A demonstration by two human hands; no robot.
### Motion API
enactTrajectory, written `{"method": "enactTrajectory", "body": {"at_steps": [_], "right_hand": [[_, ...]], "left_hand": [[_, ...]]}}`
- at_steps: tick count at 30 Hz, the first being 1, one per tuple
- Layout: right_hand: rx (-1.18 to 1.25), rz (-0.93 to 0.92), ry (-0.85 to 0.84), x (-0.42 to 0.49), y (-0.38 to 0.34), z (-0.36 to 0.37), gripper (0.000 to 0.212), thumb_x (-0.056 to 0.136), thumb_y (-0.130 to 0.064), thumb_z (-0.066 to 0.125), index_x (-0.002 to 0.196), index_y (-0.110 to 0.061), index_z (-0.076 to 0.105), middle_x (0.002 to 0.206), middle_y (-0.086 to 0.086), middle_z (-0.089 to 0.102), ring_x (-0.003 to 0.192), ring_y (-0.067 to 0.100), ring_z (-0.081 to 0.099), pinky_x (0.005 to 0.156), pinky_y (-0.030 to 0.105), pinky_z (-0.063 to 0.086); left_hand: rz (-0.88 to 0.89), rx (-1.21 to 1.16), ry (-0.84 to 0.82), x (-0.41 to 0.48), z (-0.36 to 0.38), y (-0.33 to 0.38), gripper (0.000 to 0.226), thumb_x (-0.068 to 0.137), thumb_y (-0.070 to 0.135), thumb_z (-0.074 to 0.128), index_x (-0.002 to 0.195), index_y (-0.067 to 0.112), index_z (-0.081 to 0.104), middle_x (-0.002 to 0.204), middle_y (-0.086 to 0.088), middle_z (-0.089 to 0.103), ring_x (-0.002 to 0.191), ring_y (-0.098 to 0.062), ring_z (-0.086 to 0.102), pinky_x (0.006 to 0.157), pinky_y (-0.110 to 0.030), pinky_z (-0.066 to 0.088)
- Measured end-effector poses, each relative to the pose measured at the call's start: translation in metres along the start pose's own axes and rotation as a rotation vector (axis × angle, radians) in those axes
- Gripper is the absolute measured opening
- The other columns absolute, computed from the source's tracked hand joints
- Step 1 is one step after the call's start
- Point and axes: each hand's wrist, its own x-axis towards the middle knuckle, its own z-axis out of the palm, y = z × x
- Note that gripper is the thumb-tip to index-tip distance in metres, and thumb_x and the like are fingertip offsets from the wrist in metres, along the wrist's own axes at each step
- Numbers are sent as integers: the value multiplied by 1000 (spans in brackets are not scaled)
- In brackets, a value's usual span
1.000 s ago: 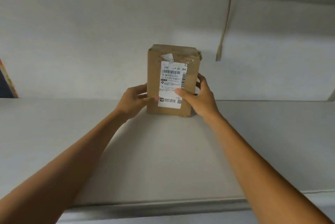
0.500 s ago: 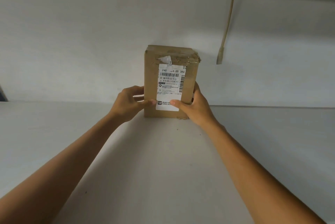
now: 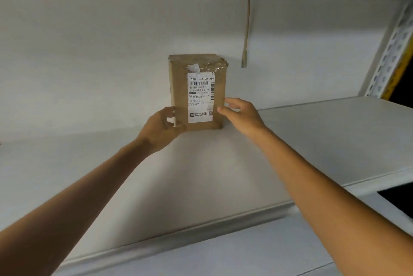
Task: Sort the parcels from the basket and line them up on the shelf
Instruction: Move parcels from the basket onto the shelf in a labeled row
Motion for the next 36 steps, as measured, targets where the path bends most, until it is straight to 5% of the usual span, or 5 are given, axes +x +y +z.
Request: {"method": "enactTrajectory", "body": {"at_steps": [5, 9, 19, 31, 36], "right_hand": [[-184, 41, 0, -39, 3, -33, 61, 90, -40, 64, 145, -23, 43, 151, -2, 42, 137, 18, 40, 103, 23, 31], [-152, 133, 54, -74, 8, -74, 67, 92, -44, 60, 149, -25, 33, 155, 1, 33, 139, 20, 37, 108, 29, 33], [-168, 278, 330, -233, 48, -243, 64, 93, -44, 59, 149, -22, 36, 152, 0, 37, 138, 18, 37, 95, 22, 32], [-173, 557, 664, -481, 121, -384, 59, 93, -44, 59, 145, -21, 42, 148, 6, 42, 136, 24, 41, 108, 36, 40], [-188, 654, 755, -560, 164, -398, 49, 97, -36, 56, 137, -8, 52, 139, 13, 54, 121, 23, 54, 88, 28, 45]], "left_hand": [[165, 167, -61, -6, 0, 29, 12, 86, 13, 60, 95, 22, 60, 101, 2, 65, 93, -22, 63, 80, -29, 48], [204, 164, -319, -9, 34, 73, 30, 91, 24, 62, 120, 26, 57, 125, -2, 56, 115, -23, 53, 91, -28, 41], [349, 78, -616, -81, 182, 225, 45, 93, 37, 57, 136, 35, 44, 144, 0, 42, 131, -20, 42, 97, -25, 35], [599, 21, -1018, -259, 361, 392, 47, 94, 33, 56, 139, 30, 42, 145, -2, 43, 132, -21, 43, 104, -37, 42], [636, 72, -1194, -325, 428, 402, 48, 94, 32, 57, 139, 29, 42, 145, -3, 44, 130, -21, 45, 103, -34, 40]]}}
